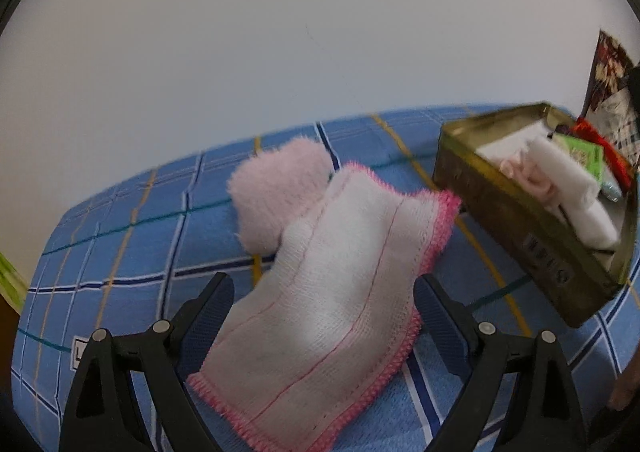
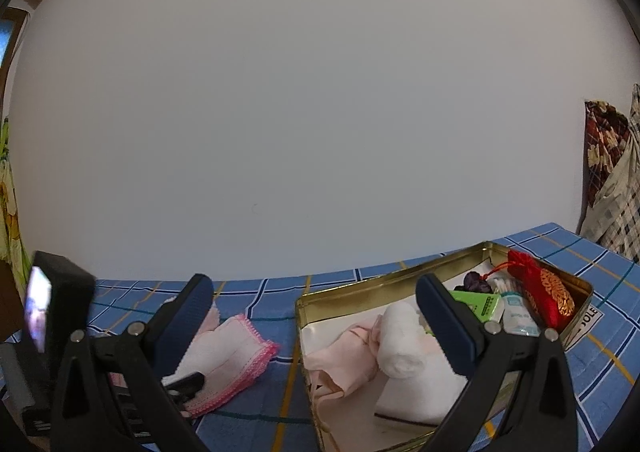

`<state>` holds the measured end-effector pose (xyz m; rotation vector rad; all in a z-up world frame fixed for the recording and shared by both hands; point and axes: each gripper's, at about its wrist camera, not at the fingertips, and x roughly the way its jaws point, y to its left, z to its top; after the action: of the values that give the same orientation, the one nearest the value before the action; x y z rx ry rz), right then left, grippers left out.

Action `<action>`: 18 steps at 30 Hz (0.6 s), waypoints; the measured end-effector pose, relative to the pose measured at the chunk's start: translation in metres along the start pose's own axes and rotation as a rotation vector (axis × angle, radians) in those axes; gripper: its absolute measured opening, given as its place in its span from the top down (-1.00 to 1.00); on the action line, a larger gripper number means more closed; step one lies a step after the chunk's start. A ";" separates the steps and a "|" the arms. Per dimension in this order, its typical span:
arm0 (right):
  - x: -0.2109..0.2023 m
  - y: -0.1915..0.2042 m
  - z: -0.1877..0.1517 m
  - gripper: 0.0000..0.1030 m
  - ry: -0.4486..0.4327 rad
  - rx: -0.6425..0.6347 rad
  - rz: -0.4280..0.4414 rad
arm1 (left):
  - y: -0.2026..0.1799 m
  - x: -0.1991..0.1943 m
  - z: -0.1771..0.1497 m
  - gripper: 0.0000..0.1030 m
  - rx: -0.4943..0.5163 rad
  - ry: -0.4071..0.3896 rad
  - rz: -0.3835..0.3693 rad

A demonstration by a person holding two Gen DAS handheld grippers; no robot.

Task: Organize soft objects
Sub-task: 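Grasp the pink-edged towel with the left gripper while the right gripper grasps the pink puff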

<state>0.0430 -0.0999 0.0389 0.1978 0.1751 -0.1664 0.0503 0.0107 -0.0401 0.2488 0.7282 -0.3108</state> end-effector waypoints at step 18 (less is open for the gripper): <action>0.012 -0.006 -0.003 -1.00 0.044 0.022 0.002 | -0.001 -0.011 -0.014 0.62 0.025 0.010 -0.251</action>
<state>0.0531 -0.1070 0.0325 0.2237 0.2167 -0.1619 0.0334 0.0161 -0.0423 0.1828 0.7668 -0.5582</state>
